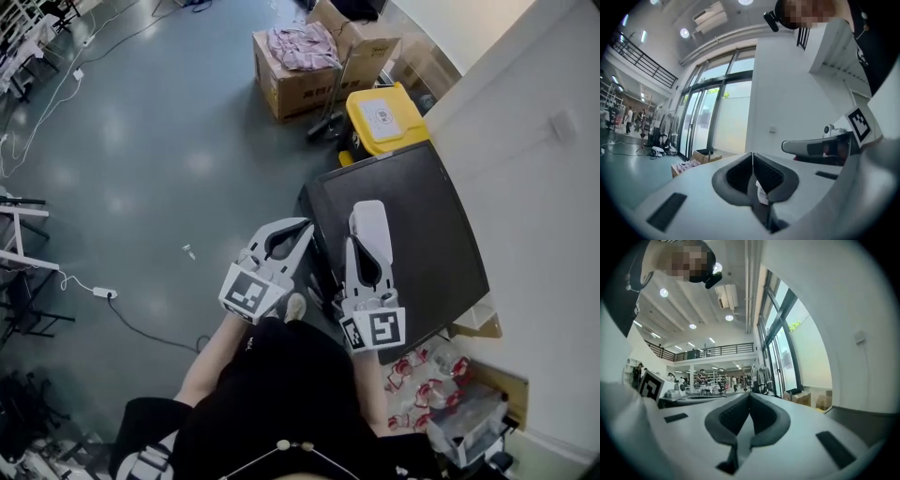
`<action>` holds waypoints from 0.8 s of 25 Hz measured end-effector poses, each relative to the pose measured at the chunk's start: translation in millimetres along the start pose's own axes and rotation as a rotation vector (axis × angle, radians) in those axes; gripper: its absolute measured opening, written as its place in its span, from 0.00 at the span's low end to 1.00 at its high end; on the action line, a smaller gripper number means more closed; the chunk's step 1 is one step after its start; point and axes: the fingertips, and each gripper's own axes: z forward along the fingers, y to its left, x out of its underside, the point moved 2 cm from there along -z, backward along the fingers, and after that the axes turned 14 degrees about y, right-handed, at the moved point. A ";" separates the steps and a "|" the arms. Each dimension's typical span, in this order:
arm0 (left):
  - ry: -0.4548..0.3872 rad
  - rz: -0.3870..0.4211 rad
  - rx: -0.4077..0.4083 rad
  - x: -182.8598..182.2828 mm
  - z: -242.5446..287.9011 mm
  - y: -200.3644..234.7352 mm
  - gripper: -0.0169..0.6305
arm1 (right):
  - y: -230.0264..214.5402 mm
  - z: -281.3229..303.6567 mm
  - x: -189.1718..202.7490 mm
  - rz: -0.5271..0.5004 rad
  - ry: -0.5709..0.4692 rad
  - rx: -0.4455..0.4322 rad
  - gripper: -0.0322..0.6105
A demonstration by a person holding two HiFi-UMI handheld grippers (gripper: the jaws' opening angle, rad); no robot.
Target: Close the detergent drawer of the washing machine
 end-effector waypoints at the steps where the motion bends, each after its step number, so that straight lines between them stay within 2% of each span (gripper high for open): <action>1: -0.028 -0.018 -0.009 -5.1 -7.9 -0.1 0.04 | 0.3 -3.8 -5.4 -0.021 -0.003 0.012 0.05; 4: -0.076 -0.028 -0.042 -16.2 -30.2 -1.6 0.04 | 2.7 -16.2 -17.4 -0.019 -0.019 -0.002 0.05; 8: -0.075 -0.008 -0.070 -23.9 -53.2 -7.0 0.04 | 5.3 -31.0 -25.3 0.035 -0.052 -0.067 0.05; 14: -0.079 0.011 -0.120 -29.1 -66.7 -2.6 0.04 | 14.0 -32.3 -35.5 -0.031 -0.066 -0.071 0.05; 20: -0.062 -0.007 -0.156 -33.6 -77.8 0.6 0.04 | 24.4 -32.0 -37.1 -0.028 -0.071 -0.114 0.05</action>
